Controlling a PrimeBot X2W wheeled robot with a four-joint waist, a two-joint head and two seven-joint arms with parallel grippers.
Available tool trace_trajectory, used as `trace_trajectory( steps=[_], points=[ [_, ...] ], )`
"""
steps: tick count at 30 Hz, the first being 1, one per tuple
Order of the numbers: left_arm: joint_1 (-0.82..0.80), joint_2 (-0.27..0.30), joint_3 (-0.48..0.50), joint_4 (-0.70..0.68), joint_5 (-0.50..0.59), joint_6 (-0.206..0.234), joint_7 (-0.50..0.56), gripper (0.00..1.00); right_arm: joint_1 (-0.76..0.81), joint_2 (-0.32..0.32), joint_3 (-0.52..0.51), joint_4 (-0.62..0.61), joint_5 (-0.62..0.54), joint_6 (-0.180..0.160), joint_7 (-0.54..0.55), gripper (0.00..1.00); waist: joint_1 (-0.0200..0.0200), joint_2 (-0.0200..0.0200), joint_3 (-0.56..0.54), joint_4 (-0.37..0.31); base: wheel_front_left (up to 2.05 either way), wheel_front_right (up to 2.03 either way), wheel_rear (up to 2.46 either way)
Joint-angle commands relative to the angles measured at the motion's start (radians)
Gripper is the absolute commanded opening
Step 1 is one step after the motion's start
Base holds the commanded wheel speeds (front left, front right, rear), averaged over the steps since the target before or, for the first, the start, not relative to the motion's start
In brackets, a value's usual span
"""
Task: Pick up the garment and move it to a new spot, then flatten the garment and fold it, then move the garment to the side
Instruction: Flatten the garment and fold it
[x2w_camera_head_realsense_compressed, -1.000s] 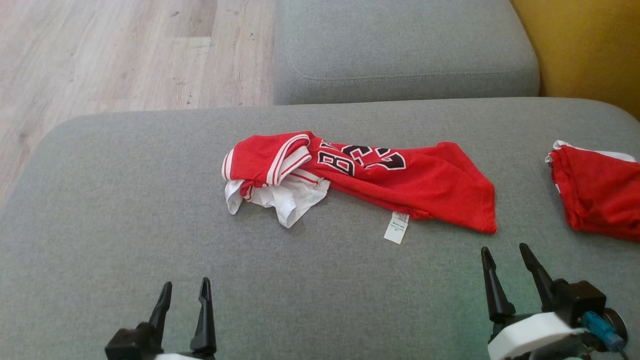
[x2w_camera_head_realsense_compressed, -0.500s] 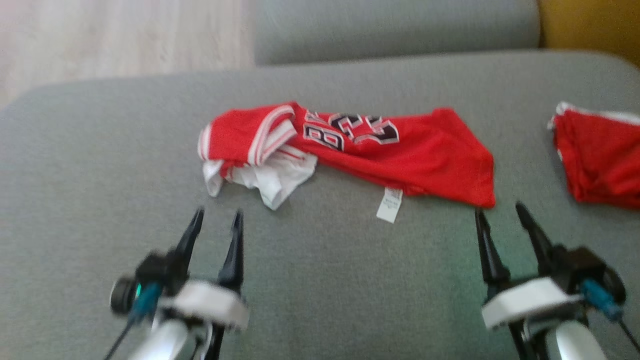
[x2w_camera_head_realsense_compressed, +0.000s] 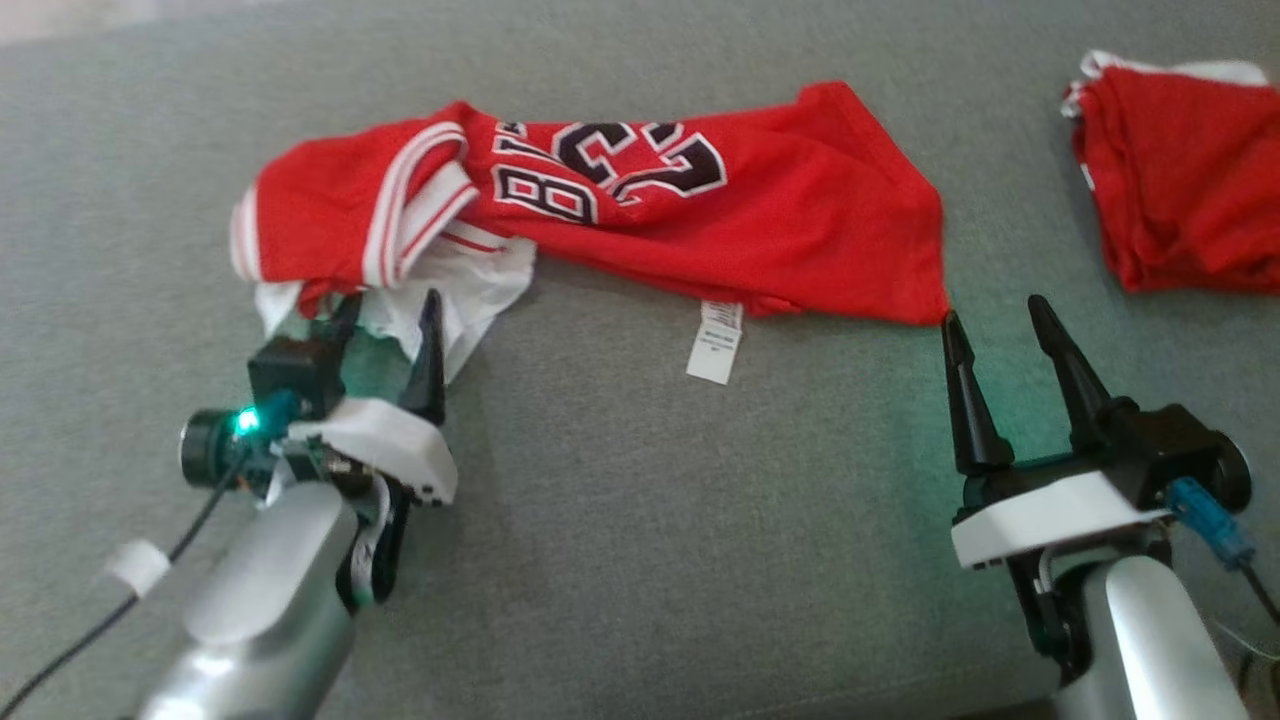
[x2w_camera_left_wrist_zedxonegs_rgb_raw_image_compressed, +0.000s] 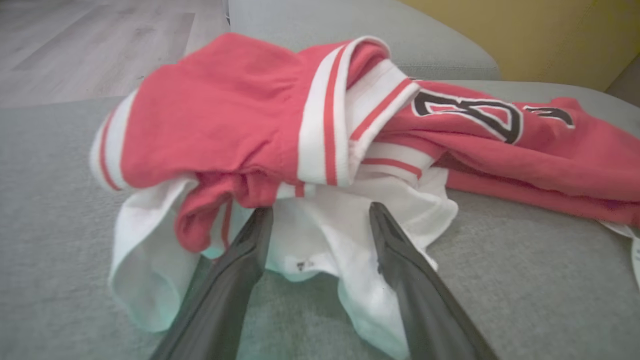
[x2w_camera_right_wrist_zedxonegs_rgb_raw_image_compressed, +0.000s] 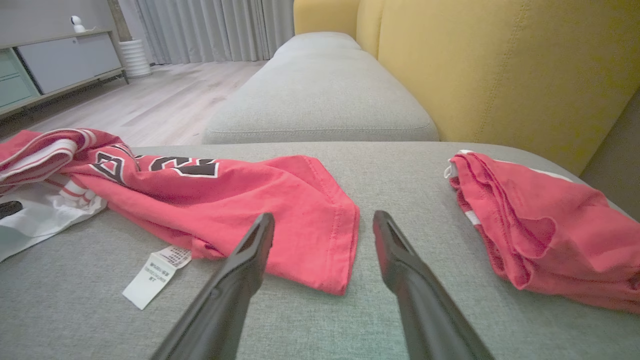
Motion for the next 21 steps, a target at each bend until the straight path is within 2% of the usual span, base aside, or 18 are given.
trace_trajectory(
  steps=[1,10,21],
  points=[
    [-0.053,0.01,0.037,-0.005,-0.002,-0.01,-0.011,1.0,-0.037,-0.005,0.027,-0.028,-0.004,0.007,-0.016,1.0,-0.0003,0.0,0.028,-0.022,0.0,0.0,0.0],
    [-0.139,-0.019,0.07,0.036,-0.015,-0.03,-0.081,1.0,-0.049,-0.005,0.027,-0.016,-0.005,0.007,-0.028,1.0,-0.0003,0.0,0.044,-0.022,0.0,0.0,0.0],
    [-0.151,-0.027,0.134,-0.006,-0.077,-0.007,-0.09,1.0,-0.059,-0.005,0.033,-0.005,0.001,0.007,-0.032,1.0,-0.0003,0.0,0.049,-0.018,0.0,0.0,0.0]
  ],
)
